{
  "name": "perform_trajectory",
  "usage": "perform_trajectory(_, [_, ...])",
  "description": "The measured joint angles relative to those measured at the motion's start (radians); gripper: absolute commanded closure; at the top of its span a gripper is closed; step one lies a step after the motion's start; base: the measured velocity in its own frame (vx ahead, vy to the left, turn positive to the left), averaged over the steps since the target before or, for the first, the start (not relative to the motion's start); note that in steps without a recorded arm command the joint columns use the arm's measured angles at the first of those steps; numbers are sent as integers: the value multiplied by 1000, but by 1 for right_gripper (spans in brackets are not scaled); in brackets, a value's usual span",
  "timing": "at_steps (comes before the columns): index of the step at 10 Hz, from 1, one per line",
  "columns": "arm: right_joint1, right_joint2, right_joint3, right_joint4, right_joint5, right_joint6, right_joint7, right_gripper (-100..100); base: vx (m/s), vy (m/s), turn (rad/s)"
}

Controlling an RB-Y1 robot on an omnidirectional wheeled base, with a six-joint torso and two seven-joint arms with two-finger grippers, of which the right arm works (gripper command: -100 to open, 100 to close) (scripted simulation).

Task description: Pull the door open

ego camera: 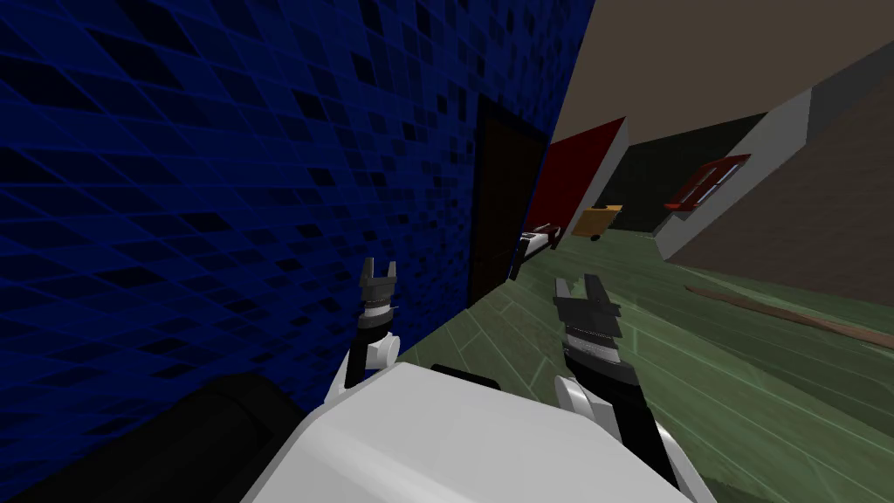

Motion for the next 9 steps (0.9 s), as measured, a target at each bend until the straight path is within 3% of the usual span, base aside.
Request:
perform_trajectory(4, [-28,-18,-1,73,-11,-15,0,-100,38,-48,99])
perform_trajectory(9, [-74,-35,9,198,-23,-41,8,-100,58,-80,144])
